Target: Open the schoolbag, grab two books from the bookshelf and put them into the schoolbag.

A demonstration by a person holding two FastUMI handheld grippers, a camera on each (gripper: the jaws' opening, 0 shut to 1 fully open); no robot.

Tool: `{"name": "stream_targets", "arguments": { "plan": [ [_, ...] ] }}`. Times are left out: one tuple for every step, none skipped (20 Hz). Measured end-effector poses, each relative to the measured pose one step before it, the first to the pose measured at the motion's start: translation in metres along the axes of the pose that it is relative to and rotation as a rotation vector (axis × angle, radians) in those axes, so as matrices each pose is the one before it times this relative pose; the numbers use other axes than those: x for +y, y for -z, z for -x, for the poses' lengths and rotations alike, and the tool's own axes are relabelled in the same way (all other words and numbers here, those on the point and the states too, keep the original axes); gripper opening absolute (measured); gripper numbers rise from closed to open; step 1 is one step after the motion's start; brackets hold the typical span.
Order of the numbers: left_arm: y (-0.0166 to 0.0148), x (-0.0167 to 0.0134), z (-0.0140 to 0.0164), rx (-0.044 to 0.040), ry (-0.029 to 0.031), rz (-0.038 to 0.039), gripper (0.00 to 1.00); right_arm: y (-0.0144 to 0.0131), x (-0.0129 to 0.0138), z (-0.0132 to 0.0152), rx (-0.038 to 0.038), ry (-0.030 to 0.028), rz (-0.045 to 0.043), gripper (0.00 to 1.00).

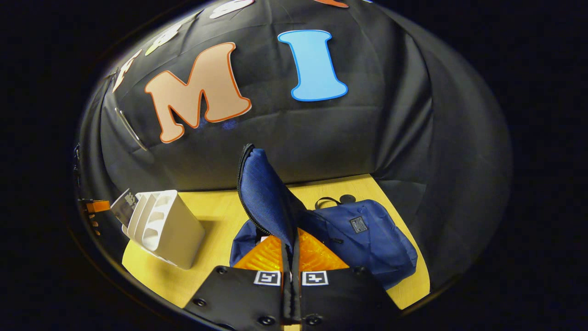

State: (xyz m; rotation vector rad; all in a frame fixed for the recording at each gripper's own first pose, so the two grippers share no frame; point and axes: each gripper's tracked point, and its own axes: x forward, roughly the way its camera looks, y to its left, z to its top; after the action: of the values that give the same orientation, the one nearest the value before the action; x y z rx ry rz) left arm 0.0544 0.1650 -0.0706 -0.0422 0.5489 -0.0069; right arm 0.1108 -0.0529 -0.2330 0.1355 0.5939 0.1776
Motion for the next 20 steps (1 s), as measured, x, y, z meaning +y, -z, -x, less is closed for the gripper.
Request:
{"name": "stream_targets", "arguments": {
  "plan": [
    [-0.00697,0.01229,-0.00636,0.00946,-0.00002,0.00567,0.92,-0.00031,-0.00054,0.00044,-0.00195,0.00459,-0.00449,0.03],
    [-0.00285,0.00937,-0.00601,0.02241,0.00043,0.00724,0.92,-0.0009,-0.00081,0.0001,-0.00111,0.00434,-0.00206,0.03],
    [-0.0022,0.01093,-0.00696,0.02443,0.00045,0.00723,0.92,-0.0001,-0.00024,0.00061,-0.0007,0.00335,-0.0006,0.04],
    [-0.00012,0.00579,-0.00859,0.01516,-0.00148,0.0003,0.93,-0.00026,0.0003,-0.00017,-0.00025,0.00246,0.001,0.04],
    [-0.00316,0.00731,-0.01011,0.01394,-0.00035,-0.0075,0.93,-0.00048,-0.00018,0.00006,0.00052,0.00251,0.00054,0.03],
    [0.00021,0.00958,-0.00306,0.01774,-0.00388,-0.00694,0.93,-0.00016,-0.00038,0.00022,-0.00001,0.00199,-0.00146,0.03],
    [0.00001,0.00658,-0.00804,0.02182,0.00261,-0.00324,0.93,-0.00048,-0.00015,-0.00004,0.00071,0.00215,-0.00124,0.04],
    [0.00096,0.00602,-0.00576,0.01963,-0.00199,0.00416,0.93,0.00026,-0.00032,0.00035,-0.00157,0.00221,-0.00261,0.04],
    [0.00287,0.00229,-0.00884,0.02688,0.01675,0.00231,0.93,-0.00018,-0.00052,0.0005,-0.00055,0.00173,-0.0026,0.03],
    [0.00521,0.00467,-0.00697,0.03189,0.00051,-0.00278,0.93,-0.00048,-0.00048,0.00044,0.00027,0.00155,-0.00401,0.07],
    [0.00762,0.00505,-0.0086,0.05106,0.00685,-0.0078,0.93,0.001,-0.00033,-0.00021,0.00366,-0.00182,-0.00539,0.03],
    [0.00613,0.00786,-0.00744,0.04041,-0.01024,-0.00336,0.92,-0.00002,-0.00055,0.0001,0.00129,-0.00006,-0.00181,0.03],
    [0.00365,0.00515,-0.00657,0.03306,0.00134,-0.0057,0.92,0.00034,-0.00086,0.0009,0.00054,0.00176,0.005,0.03],
    [0.00118,-0.00067,-0.00784,0.01617,0.0038,-0.0041,0.93,-0.00109,-0.00048,-0.00084,-0.00101,0.00311,0.00541,0.03],
    [0.00319,0.00174,-0.00576,0.02804,-0.00129,-0.0008,0.93,-0.00007,-0.00007,-0.00065,0.00109,0.00133,0.00079,0.04],
    [0.0079,0.00269,-0.00527,0.03262,0.00253,-0.0014,0.92,-0.00014,0.00015,-0.00025,0.00388,-0.00058,-0.00361,0.04],
    [0.00384,0.00191,-0.00421,0.02257,-0.00088,0.00085,0.93,0.00118,-0.00032,-0.00007,0.00029,-0.00082,-0.00361,0.03],
    [0.00212,-0.00051,-0.00328,0.02041,0.00872,0.00122,0.93,-0.00027,-0.00038,0.00045,0.00046,-0.0002,0.00024,0.03],
    [0.0022,-0.00112,-0.00189,0.01756,0.00665,-0.00268,0.93,0.00003,-0.00042,-0.00001,0.00001,0.00028,0.00186,0.07],
    [0.00201,0.00128,-0.00134,0.01474,0.00379,-0.00377,0.93,-0.00082,0.00049,-0.0006,-0.00042,-0.00008,-0.00006,0.03]
  ]
}}
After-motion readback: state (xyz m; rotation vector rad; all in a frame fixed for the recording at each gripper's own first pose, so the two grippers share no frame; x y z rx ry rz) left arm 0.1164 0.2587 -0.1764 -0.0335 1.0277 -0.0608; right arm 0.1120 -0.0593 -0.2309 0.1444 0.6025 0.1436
